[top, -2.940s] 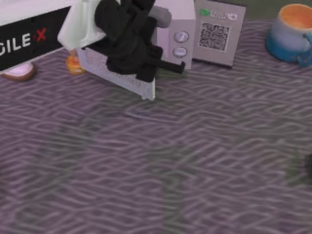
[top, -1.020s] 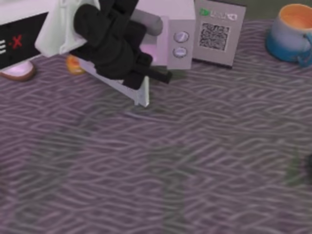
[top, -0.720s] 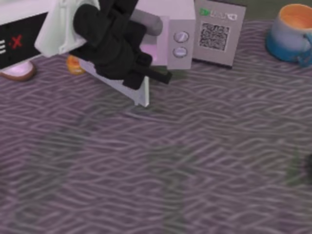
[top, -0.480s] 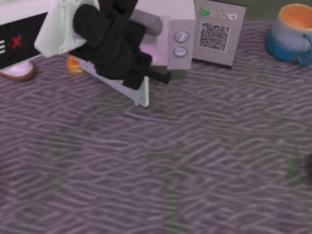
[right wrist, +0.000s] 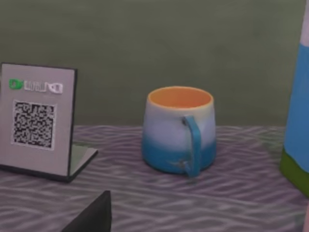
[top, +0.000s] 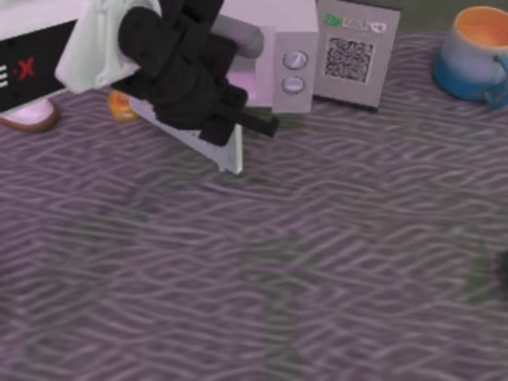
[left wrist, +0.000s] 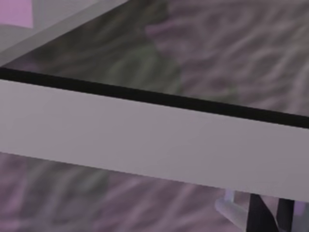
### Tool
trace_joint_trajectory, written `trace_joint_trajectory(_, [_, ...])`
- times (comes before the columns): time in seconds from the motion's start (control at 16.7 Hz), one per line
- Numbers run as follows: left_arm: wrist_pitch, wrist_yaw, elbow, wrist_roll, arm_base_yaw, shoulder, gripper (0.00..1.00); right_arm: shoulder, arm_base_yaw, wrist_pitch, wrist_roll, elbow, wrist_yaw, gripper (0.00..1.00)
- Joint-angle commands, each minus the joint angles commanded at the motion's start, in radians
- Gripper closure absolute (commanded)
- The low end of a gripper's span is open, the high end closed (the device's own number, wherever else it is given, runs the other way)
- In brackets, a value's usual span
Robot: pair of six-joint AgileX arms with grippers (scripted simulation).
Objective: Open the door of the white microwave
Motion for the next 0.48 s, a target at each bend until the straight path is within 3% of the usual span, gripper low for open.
trace_joint_trajectory(0.48, [0.0,0.006,-0.004,-0.004,-0.005,0.004,1.0,0.0,0.0,0.0,0.0,0.0,0.0,0.0])
